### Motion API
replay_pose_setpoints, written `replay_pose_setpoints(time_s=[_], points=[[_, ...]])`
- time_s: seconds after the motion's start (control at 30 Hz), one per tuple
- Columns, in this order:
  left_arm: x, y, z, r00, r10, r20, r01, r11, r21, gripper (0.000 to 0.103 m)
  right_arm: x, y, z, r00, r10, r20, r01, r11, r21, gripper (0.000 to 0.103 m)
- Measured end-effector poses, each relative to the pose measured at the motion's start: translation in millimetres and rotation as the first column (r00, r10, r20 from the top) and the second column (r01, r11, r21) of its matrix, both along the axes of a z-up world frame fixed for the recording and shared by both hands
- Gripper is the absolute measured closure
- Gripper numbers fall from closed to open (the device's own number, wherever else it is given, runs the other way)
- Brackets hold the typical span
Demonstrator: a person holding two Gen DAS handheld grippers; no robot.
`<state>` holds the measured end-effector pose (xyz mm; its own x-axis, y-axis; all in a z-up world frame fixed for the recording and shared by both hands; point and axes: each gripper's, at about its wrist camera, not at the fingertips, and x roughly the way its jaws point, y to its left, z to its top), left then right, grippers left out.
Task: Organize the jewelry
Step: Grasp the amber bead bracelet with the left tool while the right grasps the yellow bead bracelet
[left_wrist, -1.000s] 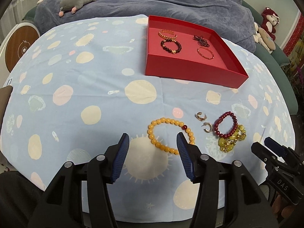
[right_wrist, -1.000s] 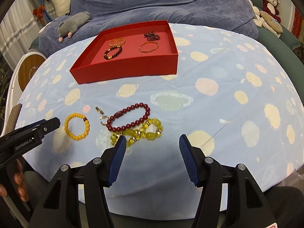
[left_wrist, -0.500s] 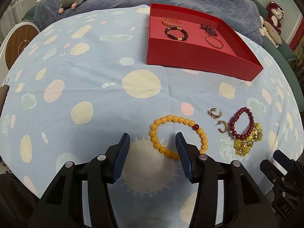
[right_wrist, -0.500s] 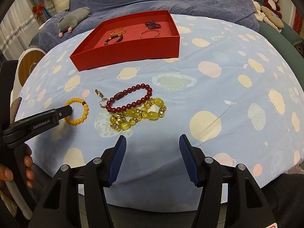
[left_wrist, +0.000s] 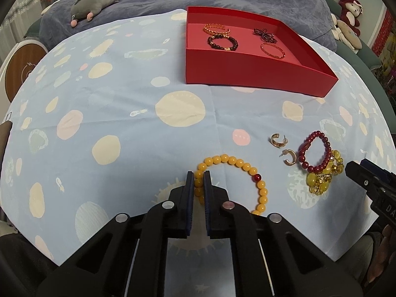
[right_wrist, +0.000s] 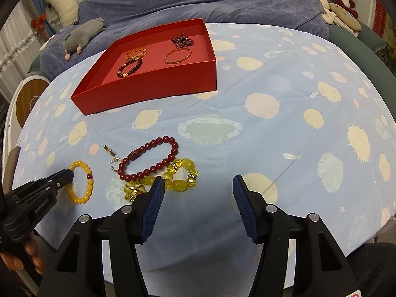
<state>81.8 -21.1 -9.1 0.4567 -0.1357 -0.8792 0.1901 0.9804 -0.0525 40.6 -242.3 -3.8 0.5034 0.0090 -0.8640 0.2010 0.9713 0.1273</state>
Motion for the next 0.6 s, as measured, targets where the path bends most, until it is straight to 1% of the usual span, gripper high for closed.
replay_pose_setpoints(time_s=[0.03,0.07,0.1,0.3,0.37,0.53,0.6], points=[[0,0,0,1.0,0.0,-0.001,0.0,1.0,0.0,0.096,2,0,-1,1.0,-0.001,-0.001,0.001,1.0,0.0,0.05],[1,0,0,1.0,0.001,-0.002,-0.001,1.0,-0.001,0.096,4,0,-1,1.0,0.0,-0.002,0.0,1.0,0.001,0.053],[1,0,0,1.0,0.002,-0.003,-0.002,1.0,-0.002,0.096,7,0,-3,1.0,0.004,-0.006,-0.004,1.0,0.001,0.058],[0,1,0,1.0,0.005,-0.004,-0.005,1.0,-0.006,0.096,13,1,-13,0.999,0.013,-0.032,-0.013,1.0,0.003,0.068],[0,1,0,1.0,0.005,-0.003,-0.005,1.0,-0.01,0.096,13,1,-16,0.999,0.016,-0.038,-0.016,1.0,0.005,0.071],[-1,0,-1,1.0,0.006,0.004,-0.006,1.0,-0.011,0.096,12,4,-17,0.999,0.028,-0.029,-0.029,0.999,-0.019,0.073],[0,1,-1,1.0,0.007,0.003,-0.007,1.0,-0.014,0.096,11,3,-17,0.999,0.03,-0.028,-0.031,0.999,-0.031,0.082]])
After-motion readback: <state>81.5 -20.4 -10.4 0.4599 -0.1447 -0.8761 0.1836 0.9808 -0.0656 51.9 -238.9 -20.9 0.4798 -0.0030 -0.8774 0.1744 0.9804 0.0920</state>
